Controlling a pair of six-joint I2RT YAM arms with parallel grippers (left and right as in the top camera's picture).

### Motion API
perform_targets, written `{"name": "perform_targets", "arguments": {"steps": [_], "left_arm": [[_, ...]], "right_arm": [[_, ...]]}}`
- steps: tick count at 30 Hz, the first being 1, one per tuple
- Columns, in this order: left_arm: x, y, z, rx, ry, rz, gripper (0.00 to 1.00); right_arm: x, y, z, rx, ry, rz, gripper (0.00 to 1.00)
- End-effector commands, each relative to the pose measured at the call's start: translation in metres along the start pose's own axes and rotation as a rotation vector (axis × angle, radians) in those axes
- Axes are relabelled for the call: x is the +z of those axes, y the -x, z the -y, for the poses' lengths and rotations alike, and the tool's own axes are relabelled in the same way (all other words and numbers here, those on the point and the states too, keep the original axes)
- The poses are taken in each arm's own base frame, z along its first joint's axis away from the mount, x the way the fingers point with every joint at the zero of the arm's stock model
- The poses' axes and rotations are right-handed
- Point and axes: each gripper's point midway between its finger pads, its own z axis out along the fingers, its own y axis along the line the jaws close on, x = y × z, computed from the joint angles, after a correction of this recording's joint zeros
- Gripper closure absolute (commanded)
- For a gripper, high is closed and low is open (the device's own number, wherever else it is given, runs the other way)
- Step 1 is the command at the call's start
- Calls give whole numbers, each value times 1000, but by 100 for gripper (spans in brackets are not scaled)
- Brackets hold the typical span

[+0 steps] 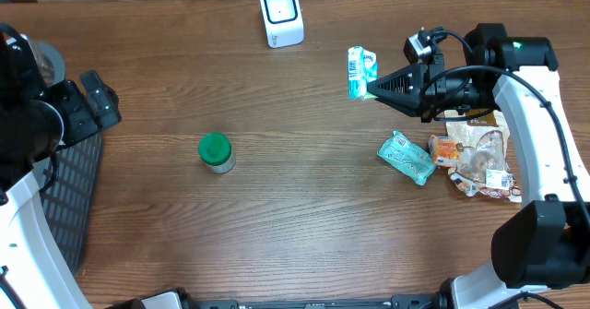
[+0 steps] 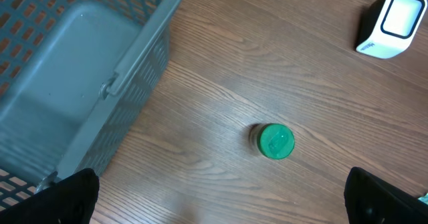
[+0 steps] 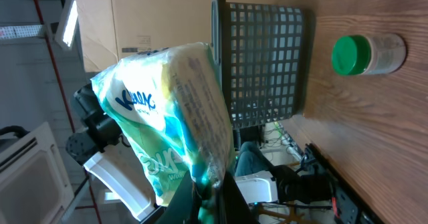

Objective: Scan the item barcode
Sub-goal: 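Lift the teal pack up and carry it toward the scanner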

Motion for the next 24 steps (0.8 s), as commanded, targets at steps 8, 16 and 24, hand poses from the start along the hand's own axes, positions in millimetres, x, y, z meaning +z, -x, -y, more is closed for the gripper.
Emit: {"name": "perform_targets", "arguments": {"steps": [8, 16, 24], "left_arm": [[0, 1, 0, 16, -3, 3, 0], [0, 1, 0, 16, -3, 3, 0], [0, 1, 0, 16, -3, 3, 0]], "right_arm": [[20, -6, 20, -138, -156, -67, 96], [54, -5, 81, -143, -568, -116, 96], [47, 1, 135, -110, -1095, 19, 96]]}}
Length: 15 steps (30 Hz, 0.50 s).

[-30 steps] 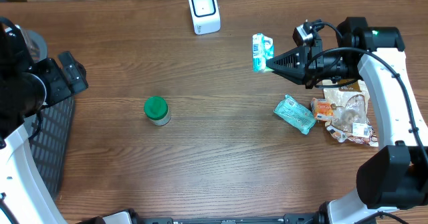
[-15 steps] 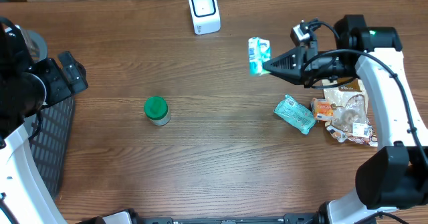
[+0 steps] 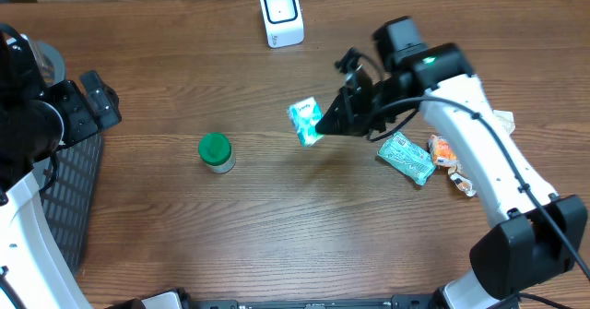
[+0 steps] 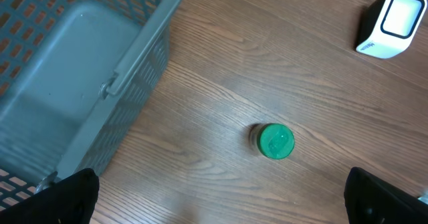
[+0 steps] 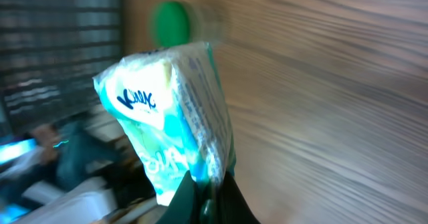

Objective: Scan the item barcode
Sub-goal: 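Lift the teal pack up and carry it toward the scanner, then hold the teal Kleenex pack in front of the white scanner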

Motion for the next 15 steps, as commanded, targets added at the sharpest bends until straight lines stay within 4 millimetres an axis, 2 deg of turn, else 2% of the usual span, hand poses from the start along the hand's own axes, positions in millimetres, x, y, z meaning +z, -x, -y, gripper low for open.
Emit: {"name": "perform_targets", "arguments": {"steps": [1, 4, 8, 12, 15], "left_arm": [[0, 1, 0, 16, -3, 3, 0], [0, 1, 0, 15, -3, 3, 0], [0, 1, 0, 16, -3, 3, 0], [0, 1, 0, 16, -3, 3, 0], [0, 1, 0, 16, -3, 3, 0]], "right_arm": [[-7, 11, 45, 117, -359, 124, 96], [-13, 9, 55, 127, -501, 158, 96], [-30, 21, 49, 105, -593, 226, 96], [-63, 48, 46, 130, -702, 349, 96], [-83, 79, 37, 110, -740, 470, 96]]}}
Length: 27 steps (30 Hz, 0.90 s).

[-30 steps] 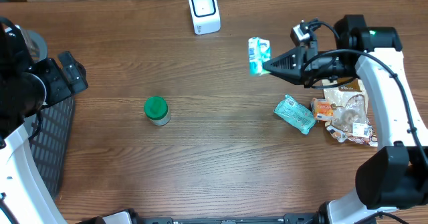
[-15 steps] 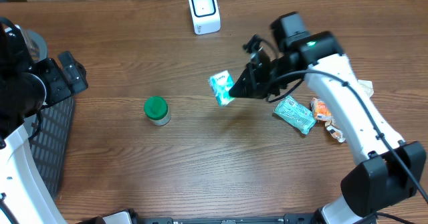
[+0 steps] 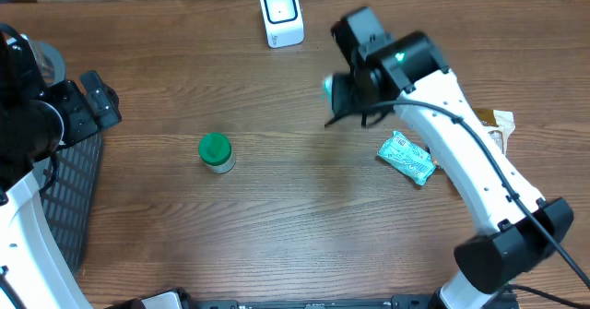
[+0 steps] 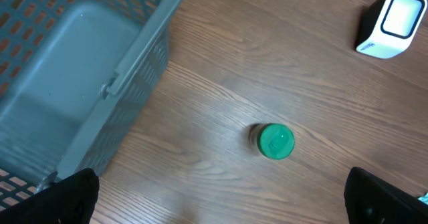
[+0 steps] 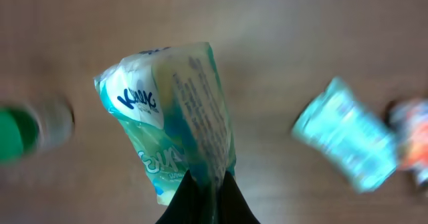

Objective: Scan the item barcode
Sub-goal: 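Hold the teal Kleenex pack in front of the white scanner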

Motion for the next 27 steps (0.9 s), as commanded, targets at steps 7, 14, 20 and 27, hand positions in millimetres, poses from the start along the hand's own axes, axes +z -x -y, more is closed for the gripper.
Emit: {"name": "perform_targets", "arguments": {"steps": [7, 14, 20, 27], "left_arm": [[0, 2, 0, 16, -3, 3, 0], [0, 2, 0, 15, -3, 3, 0], [0, 2, 0, 16, -3, 3, 0], [0, 2, 0, 16, -3, 3, 0]], "right_arm": [[-12, 135, -11, -104, -228, 539, 96], [27, 196, -61, -351, -310, 764, 96], [82, 218, -85, -582, -392, 823, 96], [141, 220, -91, -787, -509, 803, 96]]}}
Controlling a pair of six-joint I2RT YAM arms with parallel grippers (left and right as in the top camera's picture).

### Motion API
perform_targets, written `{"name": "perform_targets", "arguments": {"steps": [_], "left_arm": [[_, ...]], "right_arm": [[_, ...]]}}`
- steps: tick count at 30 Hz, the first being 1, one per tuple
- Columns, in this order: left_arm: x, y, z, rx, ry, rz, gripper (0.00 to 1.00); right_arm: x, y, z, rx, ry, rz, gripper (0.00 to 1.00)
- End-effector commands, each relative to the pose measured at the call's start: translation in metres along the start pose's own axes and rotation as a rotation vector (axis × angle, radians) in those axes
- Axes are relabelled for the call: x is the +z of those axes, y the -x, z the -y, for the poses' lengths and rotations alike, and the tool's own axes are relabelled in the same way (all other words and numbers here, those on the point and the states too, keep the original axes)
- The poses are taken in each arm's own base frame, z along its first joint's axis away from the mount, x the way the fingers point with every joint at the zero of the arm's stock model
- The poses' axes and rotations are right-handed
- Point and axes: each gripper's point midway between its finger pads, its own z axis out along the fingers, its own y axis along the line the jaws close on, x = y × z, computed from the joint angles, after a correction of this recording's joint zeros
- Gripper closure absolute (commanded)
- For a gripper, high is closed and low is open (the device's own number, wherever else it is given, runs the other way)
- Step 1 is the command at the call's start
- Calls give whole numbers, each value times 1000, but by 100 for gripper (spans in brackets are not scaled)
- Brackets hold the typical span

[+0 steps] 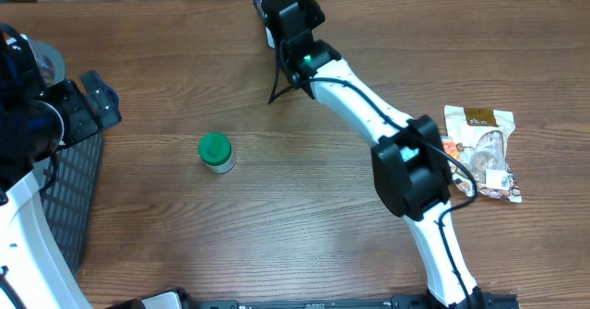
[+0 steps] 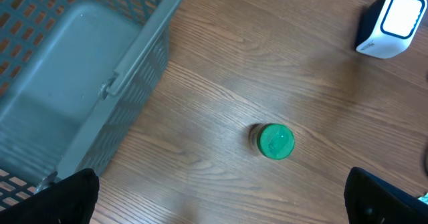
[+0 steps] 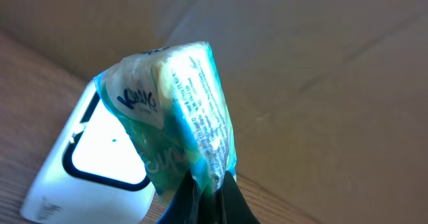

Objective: Scan the item barcode
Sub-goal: 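Hold the teal Kleenex pack in front of the white scanner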

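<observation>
My right gripper is shut on the lower edge of a teal and white tissue pack, held upright. The pack is right in front of the white scanner, whose lit window faces it. In the overhead view the right gripper reaches to the table's far edge and covers the scanner; the pack does not show there. The left wrist view shows the scanner at the top right. My left gripper is open over bare wood, far from both.
A green-lidded jar stands left of the table's middle. A grey mesh basket sits at the left edge. A snack bag and an orange pack lie at the right. A cardboard wall backs the scanner.
My right gripper has moved with the tissue pack from right of the scanner to directly over it at the table's far edge. The pack now faces the scanner's window. The left arm has not moved.
My right gripper held the tissue pack above the right side of the table near the other packs. Then it held it over the middle, then nearer the scanner. Now the pack is at the scanner's window. The left gripper stayed open by the basket throughout.
</observation>
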Motion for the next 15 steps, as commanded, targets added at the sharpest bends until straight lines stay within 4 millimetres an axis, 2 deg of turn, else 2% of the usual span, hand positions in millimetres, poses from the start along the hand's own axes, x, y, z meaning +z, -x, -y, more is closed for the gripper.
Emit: {"name": "perform_targets", "arguments": {"steps": [1, 4, 15], "left_arm": [[0, 2, 0, 16, -3, 3, 0], [0, 2, 0, 16, -3, 3, 0], [0, 2, 0, 16, -3, 3, 0]], "right_arm": [[12, -8, -4, -164, -37, -3, 96], [18, -14, -11, -185, -45, -2, 96], [19, -20, -13, -200, -41, -24, 96]]}}
